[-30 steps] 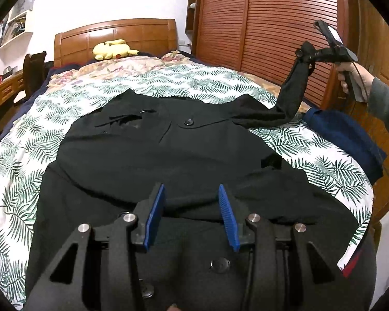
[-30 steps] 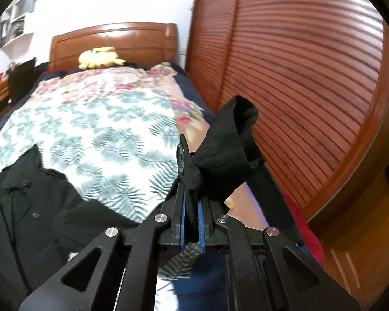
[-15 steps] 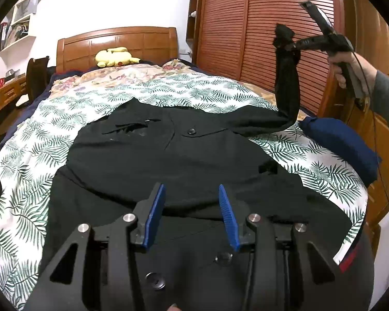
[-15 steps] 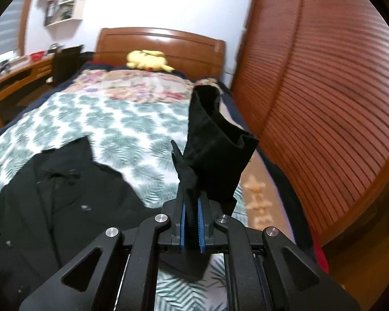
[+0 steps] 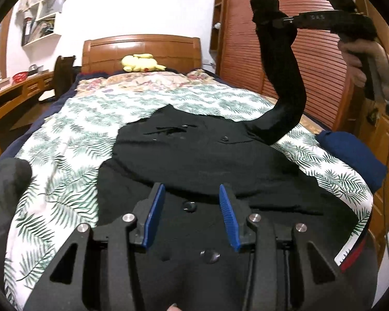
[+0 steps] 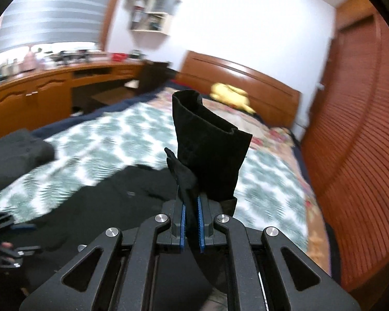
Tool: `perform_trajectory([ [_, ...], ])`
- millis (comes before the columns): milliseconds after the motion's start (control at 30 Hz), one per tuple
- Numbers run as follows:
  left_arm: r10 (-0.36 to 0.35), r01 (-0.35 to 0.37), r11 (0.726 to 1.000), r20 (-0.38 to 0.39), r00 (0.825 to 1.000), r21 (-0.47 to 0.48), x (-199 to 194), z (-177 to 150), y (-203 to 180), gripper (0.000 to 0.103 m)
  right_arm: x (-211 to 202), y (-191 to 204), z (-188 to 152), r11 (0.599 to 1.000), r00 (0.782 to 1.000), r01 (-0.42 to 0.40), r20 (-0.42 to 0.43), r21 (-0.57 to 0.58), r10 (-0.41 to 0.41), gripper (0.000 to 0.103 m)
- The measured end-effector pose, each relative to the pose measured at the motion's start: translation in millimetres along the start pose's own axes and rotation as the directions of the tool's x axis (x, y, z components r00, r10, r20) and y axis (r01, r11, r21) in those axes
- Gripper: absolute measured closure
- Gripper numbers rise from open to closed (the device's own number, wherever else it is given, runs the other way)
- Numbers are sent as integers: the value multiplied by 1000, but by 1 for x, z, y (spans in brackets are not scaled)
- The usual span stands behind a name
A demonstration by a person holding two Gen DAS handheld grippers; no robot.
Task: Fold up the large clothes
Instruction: 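Carry the sleeve across the coat body and open the right gripper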
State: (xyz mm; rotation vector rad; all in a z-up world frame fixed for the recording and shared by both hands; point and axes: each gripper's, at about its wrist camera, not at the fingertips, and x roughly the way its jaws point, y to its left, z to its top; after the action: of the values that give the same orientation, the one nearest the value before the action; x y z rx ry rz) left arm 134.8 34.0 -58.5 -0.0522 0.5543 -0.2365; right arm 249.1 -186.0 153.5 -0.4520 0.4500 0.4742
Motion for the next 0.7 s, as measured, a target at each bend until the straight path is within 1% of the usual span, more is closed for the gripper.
perform_trajectory([
  [100,20,-20,1000,15,1000,-18,-11,-3,14,60,2,40,3,997,997,-76,9,-22,76,99],
  [267,46,-44,998,33,998,-54,-23,-6,34,60,11,84,0,987,988,-152,-10,-58,152,99],
  [467,56,-53,995,35,998,-87,-28,-8,48,59,13,104,-11,974,973,-227,-34,-13,226,98],
  [567,57,-53,995,39,998,-88,-28,-8,48,59,14,111,-16,978,978,-206,-53,-37,204,90],
  [600,56,-52,995,38,998,-86,-27,-8,47,59,14,112,-18,979,978,-201,-58,-44,198,79],
  [633,54,-51,995,39,998,-83,-27,-7,46,59,13,111,-19,980,979,-196,-61,-43,194,65],
  [700,52,-49,996,38,998,-76,-24,-6,43,59,13,105,-24,980,979,-197,-59,-23,196,58],
])
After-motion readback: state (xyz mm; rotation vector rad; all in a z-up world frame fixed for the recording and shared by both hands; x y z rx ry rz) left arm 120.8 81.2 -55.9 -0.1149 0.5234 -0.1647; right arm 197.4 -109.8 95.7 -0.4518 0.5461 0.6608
